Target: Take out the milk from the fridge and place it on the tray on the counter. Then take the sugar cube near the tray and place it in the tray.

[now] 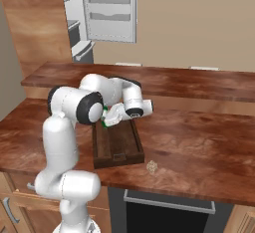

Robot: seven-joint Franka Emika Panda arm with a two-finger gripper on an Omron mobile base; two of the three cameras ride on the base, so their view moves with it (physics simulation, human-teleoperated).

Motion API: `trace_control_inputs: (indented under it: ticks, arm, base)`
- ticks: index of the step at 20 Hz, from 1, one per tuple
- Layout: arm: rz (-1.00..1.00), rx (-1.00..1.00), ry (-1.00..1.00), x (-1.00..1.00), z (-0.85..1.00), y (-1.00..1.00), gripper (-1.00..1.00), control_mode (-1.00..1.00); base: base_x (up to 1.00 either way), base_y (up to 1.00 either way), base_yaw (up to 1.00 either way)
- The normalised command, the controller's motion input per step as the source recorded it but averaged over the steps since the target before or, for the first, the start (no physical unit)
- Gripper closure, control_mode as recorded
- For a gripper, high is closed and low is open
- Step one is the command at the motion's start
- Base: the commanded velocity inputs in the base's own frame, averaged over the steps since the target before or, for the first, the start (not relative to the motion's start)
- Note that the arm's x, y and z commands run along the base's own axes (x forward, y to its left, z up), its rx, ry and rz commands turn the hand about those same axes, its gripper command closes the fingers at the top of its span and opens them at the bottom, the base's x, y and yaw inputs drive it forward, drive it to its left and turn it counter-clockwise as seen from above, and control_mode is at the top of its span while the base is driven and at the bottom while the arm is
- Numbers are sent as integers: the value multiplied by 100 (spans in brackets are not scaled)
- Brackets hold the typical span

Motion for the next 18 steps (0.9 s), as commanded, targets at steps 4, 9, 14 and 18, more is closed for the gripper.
trace_control_inputs:
  ticks: [4,9,14,18]
  arm:
    - [4,0,-3,35,-24,0,100,-100]
    - [3,2,0,42,-20,0,100,-100]
    - [5,9,2,36,-25,1,100,-100]
    - [7,11,3,25,-36,0,100,-100]
  base:
    - [0,0,0]
    - [0,0,0]
    - [0,0,0]
    - [0,0,0]
